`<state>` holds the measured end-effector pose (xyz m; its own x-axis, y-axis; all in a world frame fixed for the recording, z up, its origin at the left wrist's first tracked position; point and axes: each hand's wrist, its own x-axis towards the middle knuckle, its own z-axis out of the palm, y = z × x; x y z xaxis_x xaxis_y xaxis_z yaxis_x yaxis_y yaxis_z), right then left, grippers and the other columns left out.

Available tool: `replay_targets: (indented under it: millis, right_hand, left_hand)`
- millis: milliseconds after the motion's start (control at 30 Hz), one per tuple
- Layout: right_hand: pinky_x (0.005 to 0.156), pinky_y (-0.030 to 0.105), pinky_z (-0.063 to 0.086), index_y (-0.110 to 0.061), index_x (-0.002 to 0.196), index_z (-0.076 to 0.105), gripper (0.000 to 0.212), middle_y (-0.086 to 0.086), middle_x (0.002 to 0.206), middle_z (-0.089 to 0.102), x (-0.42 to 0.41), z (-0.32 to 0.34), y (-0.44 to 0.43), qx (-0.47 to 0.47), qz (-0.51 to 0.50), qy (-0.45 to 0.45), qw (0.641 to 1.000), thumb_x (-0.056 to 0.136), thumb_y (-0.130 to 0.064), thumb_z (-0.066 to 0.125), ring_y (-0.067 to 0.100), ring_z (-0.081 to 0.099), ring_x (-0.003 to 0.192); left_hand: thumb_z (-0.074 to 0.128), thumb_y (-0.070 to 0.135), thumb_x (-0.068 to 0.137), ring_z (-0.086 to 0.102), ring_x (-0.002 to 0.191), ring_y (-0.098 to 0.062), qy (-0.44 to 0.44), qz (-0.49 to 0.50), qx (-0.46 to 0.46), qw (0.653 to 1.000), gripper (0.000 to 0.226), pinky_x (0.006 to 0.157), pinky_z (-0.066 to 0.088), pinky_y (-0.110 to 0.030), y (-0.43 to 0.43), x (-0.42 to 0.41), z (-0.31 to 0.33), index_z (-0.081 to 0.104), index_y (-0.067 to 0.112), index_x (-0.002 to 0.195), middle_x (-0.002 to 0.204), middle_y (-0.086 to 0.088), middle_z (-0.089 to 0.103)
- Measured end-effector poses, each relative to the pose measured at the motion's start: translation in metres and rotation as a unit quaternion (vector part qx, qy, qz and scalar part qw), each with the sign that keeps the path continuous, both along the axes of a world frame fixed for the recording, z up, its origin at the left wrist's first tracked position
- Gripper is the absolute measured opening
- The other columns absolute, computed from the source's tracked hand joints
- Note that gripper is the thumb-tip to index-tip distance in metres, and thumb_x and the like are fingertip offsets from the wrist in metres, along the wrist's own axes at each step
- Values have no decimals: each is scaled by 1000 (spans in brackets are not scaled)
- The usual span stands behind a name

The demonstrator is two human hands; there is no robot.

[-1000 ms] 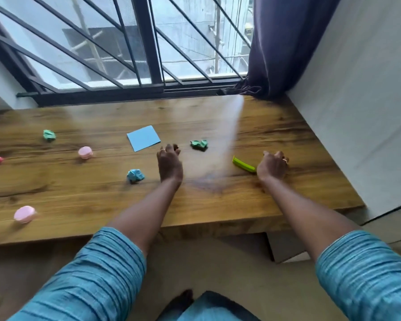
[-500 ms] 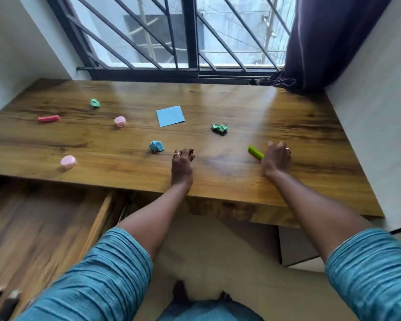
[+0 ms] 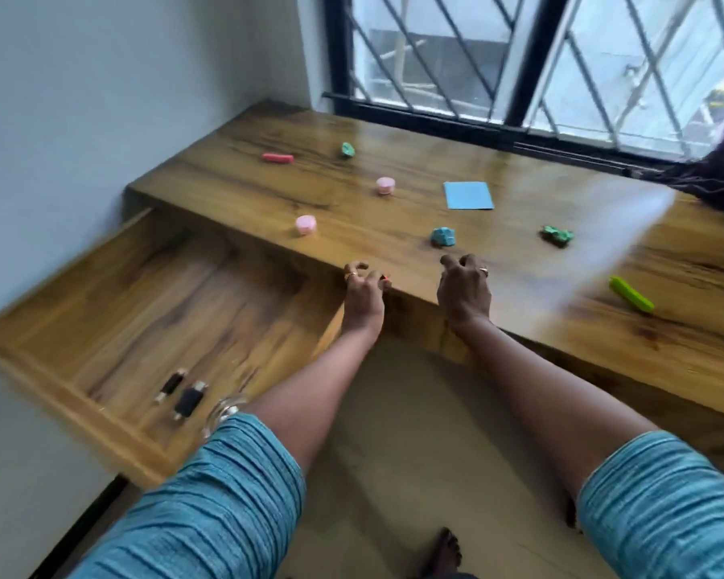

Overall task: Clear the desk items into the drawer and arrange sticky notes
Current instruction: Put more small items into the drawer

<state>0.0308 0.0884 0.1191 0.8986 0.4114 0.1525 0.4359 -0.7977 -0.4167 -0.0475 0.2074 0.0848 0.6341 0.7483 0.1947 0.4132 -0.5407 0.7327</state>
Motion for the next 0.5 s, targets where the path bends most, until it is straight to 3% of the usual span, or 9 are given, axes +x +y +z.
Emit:
replay_targets:
  millis: [67, 167, 333, 500]
  right_hand:
    - [88, 42, 47, -13, 128, 54, 37, 21, 120, 50, -37, -1, 40, 13, 24, 10, 1000, 96, -3, 39, 40, 49, 113]
    - [87, 40, 47, -14, 125, 56, 34, 20, 119, 51, -93, -2, 96, 22, 51, 24, 998, 96, -8, 40, 40, 50, 113]
    - [89, 36, 44, -11, 120, 58, 30, 21, 117, 52, -182, -10, 170, 36, 77, 73, 994, 94, -10, 41, 39, 50, 113]
    - [85, 36, 45, -8, 107, 61, 29, 20, 115, 59, -238, -28, 222, 51, 46, 180, 981, 89, -4, 39, 39, 53, 111]
  left_hand:
    - [48, 10, 94, 58, 110, -36, -11, -10, -13, 1000, 29, 85, 44, -25, 29, -39, 6, 56, 1, 120, 100, -3, 56]
    - [49, 2, 94, 56, 106, -24, 25, -34, 58, 997, 23, 79, 32, 0, 78, -100, 3, 65, -2, 111, 117, -11, 50]
    - [59, 20, 90, 62, 102, -29, 49, 44, 28, 997, 23, 83, 44, -31, 158, -201, -3, 69, 14, 109, 109, -13, 68]
    - [64, 22, 88, 67, 94, -24, 148, 109, -36, 982, 26, 75, 52, -29, 214, -269, -14, 70, 9, 109, 106, -12, 72]
